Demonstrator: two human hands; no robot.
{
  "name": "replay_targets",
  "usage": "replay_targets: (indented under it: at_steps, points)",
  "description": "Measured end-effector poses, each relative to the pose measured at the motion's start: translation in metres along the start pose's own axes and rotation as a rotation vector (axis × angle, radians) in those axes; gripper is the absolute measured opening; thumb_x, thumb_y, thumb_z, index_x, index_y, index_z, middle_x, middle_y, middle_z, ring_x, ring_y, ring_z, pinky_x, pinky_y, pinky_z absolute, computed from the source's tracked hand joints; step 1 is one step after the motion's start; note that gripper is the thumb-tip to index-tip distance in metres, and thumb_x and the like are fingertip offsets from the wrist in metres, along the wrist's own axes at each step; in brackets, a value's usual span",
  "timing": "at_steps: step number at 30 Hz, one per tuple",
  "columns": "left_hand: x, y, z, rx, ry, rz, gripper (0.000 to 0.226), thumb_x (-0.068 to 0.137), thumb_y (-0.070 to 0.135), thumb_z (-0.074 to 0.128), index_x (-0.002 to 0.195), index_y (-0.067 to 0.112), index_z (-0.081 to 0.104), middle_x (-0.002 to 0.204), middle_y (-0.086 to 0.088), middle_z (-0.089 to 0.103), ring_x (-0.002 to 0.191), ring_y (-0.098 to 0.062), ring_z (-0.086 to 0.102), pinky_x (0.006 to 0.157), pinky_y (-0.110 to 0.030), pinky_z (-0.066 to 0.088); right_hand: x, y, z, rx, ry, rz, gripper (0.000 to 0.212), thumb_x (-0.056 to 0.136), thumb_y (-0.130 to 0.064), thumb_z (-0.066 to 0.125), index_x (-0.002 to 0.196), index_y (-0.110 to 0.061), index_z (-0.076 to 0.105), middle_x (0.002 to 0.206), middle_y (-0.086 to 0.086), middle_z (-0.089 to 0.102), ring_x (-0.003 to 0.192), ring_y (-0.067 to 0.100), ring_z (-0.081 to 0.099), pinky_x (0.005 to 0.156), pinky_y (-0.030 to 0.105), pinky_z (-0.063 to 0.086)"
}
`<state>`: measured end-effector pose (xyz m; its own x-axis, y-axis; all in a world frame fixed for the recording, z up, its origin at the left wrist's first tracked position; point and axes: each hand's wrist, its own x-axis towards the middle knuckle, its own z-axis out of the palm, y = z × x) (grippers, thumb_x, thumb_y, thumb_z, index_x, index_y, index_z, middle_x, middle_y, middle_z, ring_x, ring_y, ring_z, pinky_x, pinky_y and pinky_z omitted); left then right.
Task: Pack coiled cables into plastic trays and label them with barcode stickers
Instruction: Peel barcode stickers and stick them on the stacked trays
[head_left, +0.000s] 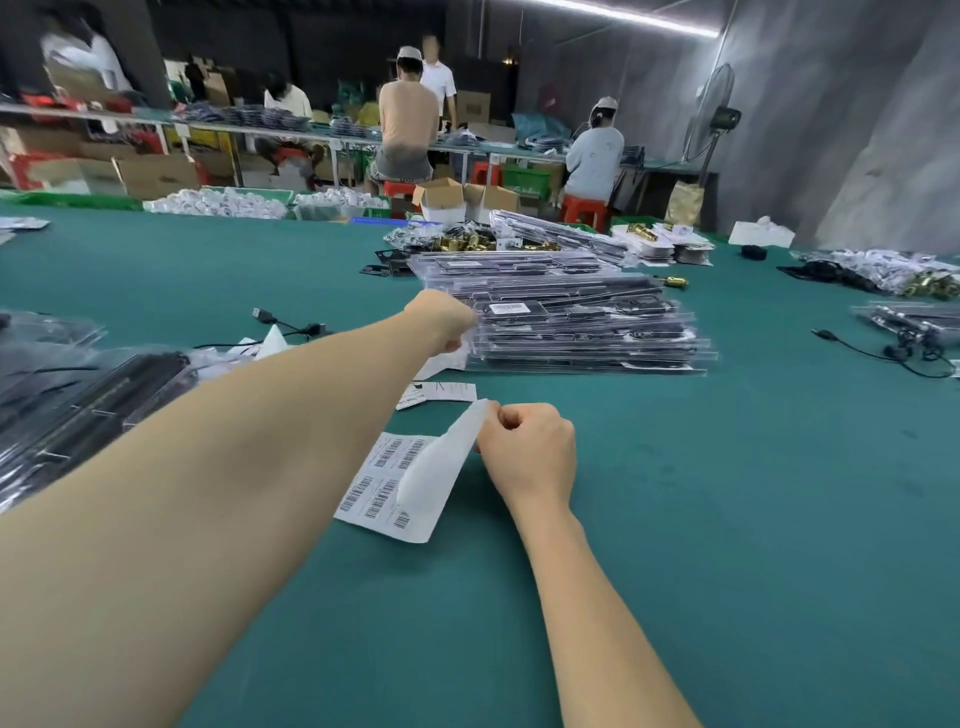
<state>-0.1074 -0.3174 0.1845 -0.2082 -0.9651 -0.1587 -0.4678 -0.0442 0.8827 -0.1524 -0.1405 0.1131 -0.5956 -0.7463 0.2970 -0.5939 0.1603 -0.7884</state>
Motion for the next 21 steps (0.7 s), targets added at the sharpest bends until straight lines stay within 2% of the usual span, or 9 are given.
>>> replay_targets:
  at_steps: [2, 3, 5, 7, 10, 13, 17, 19, 21]
  points:
    - [0.001, -0.007, 0.0, 0.0, 0.057, -0.001, 0.025, 0.094, 0.026, 0.066, 0.09, 0.004, 0.054, 0.073, -0.006, 0.05, 0.056, -0.018, 0.05, 0.039, -0.015, 0.041, -0.001, -0.001, -0.001, -0.012, -0.01, 0.013, 0.052, 0.086, -0.028, 0.056, 0.048, -0.013, 0.025, 0.042, 0.002, 0.017, 0.047, 0.019, 0.016, 0.045, 0.028, 0.015]
    - [0.001, -0.009, 0.0, -0.025, 0.064, 0.003, 0.028, 0.093, 0.028, 0.066, 0.087, 0.005, 0.053, 0.078, -0.007, 0.053, 0.059, -0.018, 0.051, 0.04, -0.017, 0.044, -0.001, -0.001, -0.001, -0.021, -0.013, 0.017, 0.051, 0.086, -0.029, 0.056, 0.048, -0.013, 0.026, 0.042, 0.002, 0.019, 0.047, 0.019, 0.017, 0.045, 0.027, 0.016]
    - [-0.002, -0.013, -0.003, -0.046, 0.099, 0.031, 0.032, 0.094, 0.035, 0.063, 0.098, 0.004, 0.056, 0.094, -0.01, 0.059, 0.07, -0.021, 0.055, 0.054, -0.025, 0.05, 0.0, -0.001, -0.001, -0.031, -0.019, 0.023, 0.052, 0.086, -0.031, 0.057, 0.048, -0.012, 0.027, 0.042, 0.002, 0.02, 0.047, 0.019, 0.017, 0.045, 0.027, 0.018]
    - [-0.012, -0.023, -0.008, -0.01, 0.154, 0.09, 0.042, 0.094, 0.042, 0.059, 0.113, 0.006, 0.055, 0.101, -0.01, 0.064, 0.075, -0.021, 0.054, 0.06, -0.029, 0.047, 0.0, -0.001, -0.001, -0.031, -0.023, 0.036, 0.053, 0.086, -0.034, 0.057, 0.048, -0.012, 0.027, 0.043, 0.002, 0.021, 0.048, 0.019, 0.019, 0.046, 0.028, 0.02]
    - [-0.043, -0.054, -0.021, 0.184, 0.186, 0.265, 0.024, 0.092, 0.044, 0.058, 0.094, 0.02, 0.056, 0.087, 0.005, 0.062, 0.078, -0.014, 0.055, 0.065, -0.03, 0.041, 0.002, -0.001, 0.0, -0.071, -0.051, 0.047, 0.051, 0.087, -0.043, 0.056, 0.051, -0.012, 0.038, 0.044, -0.001, 0.029, 0.05, 0.022, 0.03, 0.047, 0.027, 0.029]
    - [-0.086, -0.099, -0.033, 0.349, 0.298, 0.419, 0.021, 0.09, 0.042, 0.059, 0.076, 0.026, 0.055, 0.072, 0.013, 0.062, 0.071, -0.009, 0.059, 0.063, -0.029, 0.044, 0.003, -0.002, 0.002, -0.087, -0.091, 0.04, 0.038, 0.086, -0.048, 0.057, 0.059, -0.022, 0.059, 0.055, -0.008, 0.056, 0.063, 0.02, 0.053, 0.056, 0.026, 0.037]
    - [-0.113, -0.137, -0.04, 0.463, 0.293, 0.472, 0.015, 0.088, 0.036, 0.059, 0.077, 0.026, 0.057, 0.067, 0.013, 0.061, 0.071, -0.013, 0.059, 0.068, -0.033, 0.05, 0.001, -0.005, -0.002, -0.099, -0.196, 0.037, 0.018, 0.084, -0.043, 0.06, 0.082, -0.03, 0.072, 0.077, -0.013, 0.069, 0.082, 0.02, 0.064, 0.066, 0.026, 0.042]
    - [-0.113, -0.14, -0.041, 0.519, 0.269, 0.498, 0.012, 0.088, 0.038, 0.058, 0.08, 0.029, 0.055, 0.067, 0.015, 0.061, 0.071, -0.009, 0.057, 0.06, -0.028, 0.044, 0.007, -0.009, -0.013, -0.069, -0.281, 0.033, 0.014, 0.085, -0.035, 0.063, 0.089, -0.028, 0.075, 0.082, -0.009, 0.072, 0.083, 0.021, 0.067, 0.071, 0.03, 0.051]
    - [-0.113, -0.139, -0.04, 0.561, 0.264, 0.511, 0.011, 0.089, 0.039, 0.056, 0.082, 0.031, 0.052, 0.068, 0.016, 0.06, 0.07, -0.006, 0.054, 0.055, -0.024, 0.034, 0.007, -0.019, -0.022, 0.053, -0.371, -0.005, 0.012, 0.088, -0.025, 0.065, 0.094, -0.023, 0.076, 0.082, 0.0, 0.074, 0.072, 0.021, 0.069, 0.071, 0.033, 0.056]
